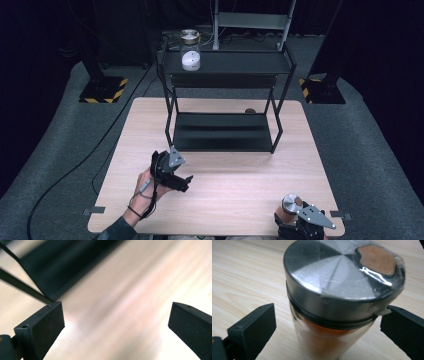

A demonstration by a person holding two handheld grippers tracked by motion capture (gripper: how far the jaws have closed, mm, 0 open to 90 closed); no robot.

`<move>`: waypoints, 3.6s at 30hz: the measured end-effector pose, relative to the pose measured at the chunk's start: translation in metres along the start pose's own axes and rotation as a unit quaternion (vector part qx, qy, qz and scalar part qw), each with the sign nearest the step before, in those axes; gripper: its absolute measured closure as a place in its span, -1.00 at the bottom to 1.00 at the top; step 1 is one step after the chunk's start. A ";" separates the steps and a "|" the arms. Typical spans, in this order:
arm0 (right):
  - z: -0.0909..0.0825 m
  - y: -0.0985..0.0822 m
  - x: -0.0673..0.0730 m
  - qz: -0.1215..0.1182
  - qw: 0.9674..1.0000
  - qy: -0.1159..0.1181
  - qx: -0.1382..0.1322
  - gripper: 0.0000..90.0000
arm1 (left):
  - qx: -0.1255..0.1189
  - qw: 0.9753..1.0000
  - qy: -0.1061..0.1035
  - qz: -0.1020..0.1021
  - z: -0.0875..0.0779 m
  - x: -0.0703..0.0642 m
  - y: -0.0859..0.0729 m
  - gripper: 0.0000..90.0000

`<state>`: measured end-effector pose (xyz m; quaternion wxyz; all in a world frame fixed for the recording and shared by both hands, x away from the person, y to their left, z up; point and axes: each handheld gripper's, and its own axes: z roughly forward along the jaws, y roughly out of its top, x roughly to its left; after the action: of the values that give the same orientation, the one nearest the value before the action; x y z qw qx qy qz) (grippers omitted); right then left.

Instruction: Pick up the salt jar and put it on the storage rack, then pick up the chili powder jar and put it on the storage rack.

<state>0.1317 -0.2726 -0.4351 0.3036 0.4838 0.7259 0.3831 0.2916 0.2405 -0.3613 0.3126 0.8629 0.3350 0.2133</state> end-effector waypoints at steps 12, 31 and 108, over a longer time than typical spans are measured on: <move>-0.001 0.001 0.002 -0.003 1.000 -0.002 0.000 -1.00 | 0.000 0.997 -0.020 -0.078 0.024 -0.021 -0.060 -1.00; 0.006 0.003 0.000 0.011 1.000 0.009 0.005 -1.00 | -0.013 0.995 -0.010 -0.103 0.029 -0.026 -0.076 -1.00; 0.044 0.115 -0.017 -0.068 0.994 0.054 0.069 -0.31 | -0.014 0.995 -0.011 -0.099 0.030 -0.026 -0.076 -1.00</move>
<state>0.2273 -0.2490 -0.3594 0.2545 0.4321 0.7972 0.3362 0.2574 0.2548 -0.4386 0.3482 0.8231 0.4124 0.1766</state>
